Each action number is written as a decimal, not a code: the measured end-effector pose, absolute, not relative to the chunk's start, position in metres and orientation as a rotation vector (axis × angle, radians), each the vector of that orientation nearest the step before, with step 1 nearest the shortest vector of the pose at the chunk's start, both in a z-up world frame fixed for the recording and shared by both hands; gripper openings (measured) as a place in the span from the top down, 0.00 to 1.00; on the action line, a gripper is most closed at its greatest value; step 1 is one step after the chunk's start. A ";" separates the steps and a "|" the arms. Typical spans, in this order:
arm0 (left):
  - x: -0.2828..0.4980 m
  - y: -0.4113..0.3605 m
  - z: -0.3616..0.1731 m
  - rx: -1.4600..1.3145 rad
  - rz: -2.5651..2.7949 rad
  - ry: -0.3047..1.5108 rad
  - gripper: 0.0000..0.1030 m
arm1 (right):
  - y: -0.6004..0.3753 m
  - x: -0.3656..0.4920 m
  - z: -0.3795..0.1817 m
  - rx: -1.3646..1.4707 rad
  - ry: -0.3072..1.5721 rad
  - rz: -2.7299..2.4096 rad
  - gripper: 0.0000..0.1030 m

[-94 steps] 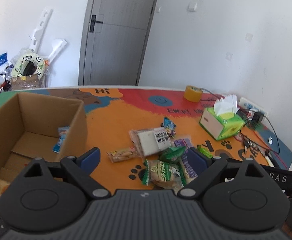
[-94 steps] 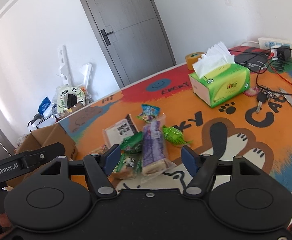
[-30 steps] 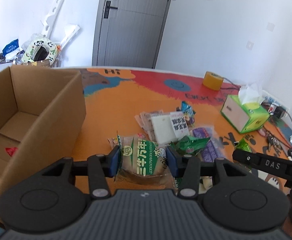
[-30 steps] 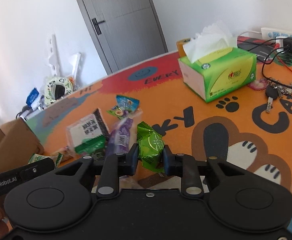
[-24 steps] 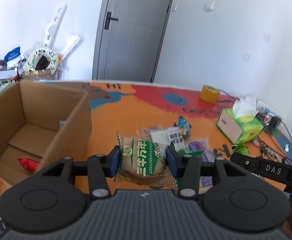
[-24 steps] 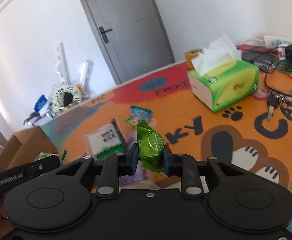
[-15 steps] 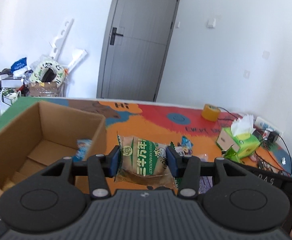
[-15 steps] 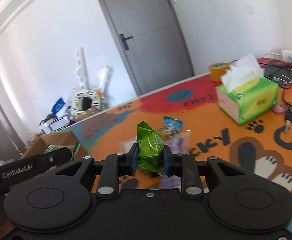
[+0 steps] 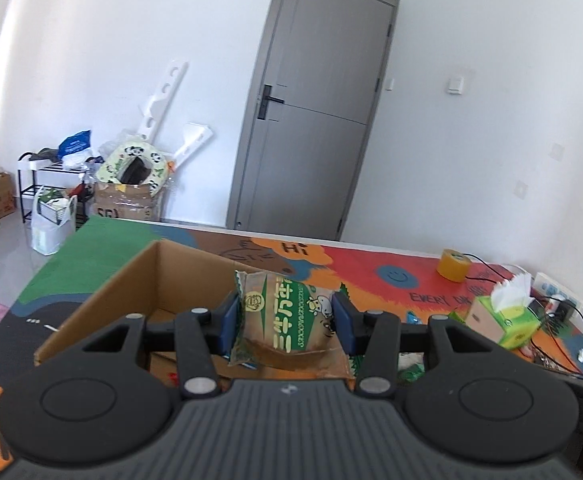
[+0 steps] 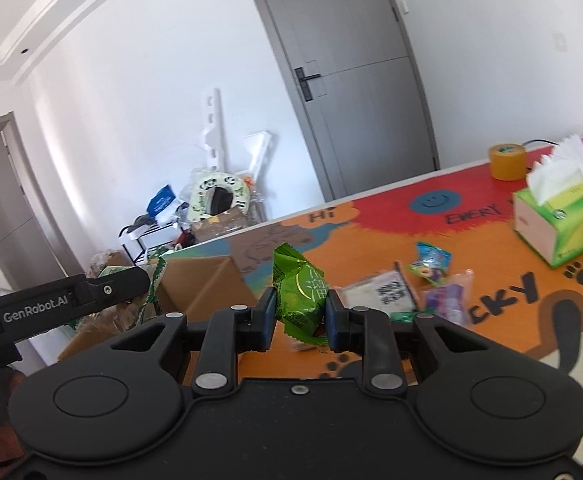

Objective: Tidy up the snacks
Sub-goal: 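Carry the bread pack and green candy into the box while opening both tools, then move both open tools back over the remaining snacks, then grasp the green triangular pack with the left tool while the right tool grasps the purple bar, then carry the green pack and purple bar into the box while opening both tools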

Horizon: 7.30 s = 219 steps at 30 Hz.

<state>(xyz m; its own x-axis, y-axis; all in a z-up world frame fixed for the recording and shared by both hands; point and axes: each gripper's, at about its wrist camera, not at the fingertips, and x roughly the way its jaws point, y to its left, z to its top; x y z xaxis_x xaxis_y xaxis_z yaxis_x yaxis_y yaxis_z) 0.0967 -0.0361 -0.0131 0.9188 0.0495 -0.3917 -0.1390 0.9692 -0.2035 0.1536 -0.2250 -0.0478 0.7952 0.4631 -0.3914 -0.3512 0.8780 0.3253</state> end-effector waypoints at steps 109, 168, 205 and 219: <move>0.149 -0.105 -0.063 -0.189 -0.078 0.558 0.19 | -0.308 0.181 -0.112 0.357 0.639 0.218 0.36; 0.191 -0.151 -0.097 -0.153 -0.107 0.631 0.74 | -0.322 0.187 -0.129 0.433 0.647 0.289 0.77; 0.106 -0.033 -0.022 -0.257 0.034 0.409 0.75 | -0.235 0.154 -0.061 0.379 0.495 0.452 0.79; 0.095 0.033 -0.028 -0.336 0.137 0.407 0.75 | -0.180 0.154 -0.048 0.322 0.501 0.515 0.79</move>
<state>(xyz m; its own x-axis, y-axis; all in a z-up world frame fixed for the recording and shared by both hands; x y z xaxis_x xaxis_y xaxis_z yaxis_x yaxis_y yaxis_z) 0.0949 0.0331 -0.0277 0.9099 0.0640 -0.4098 -0.1973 0.9359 -0.2919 0.1540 -0.1795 -0.0485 0.7549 0.5397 -0.3726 -0.3866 0.8251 0.4120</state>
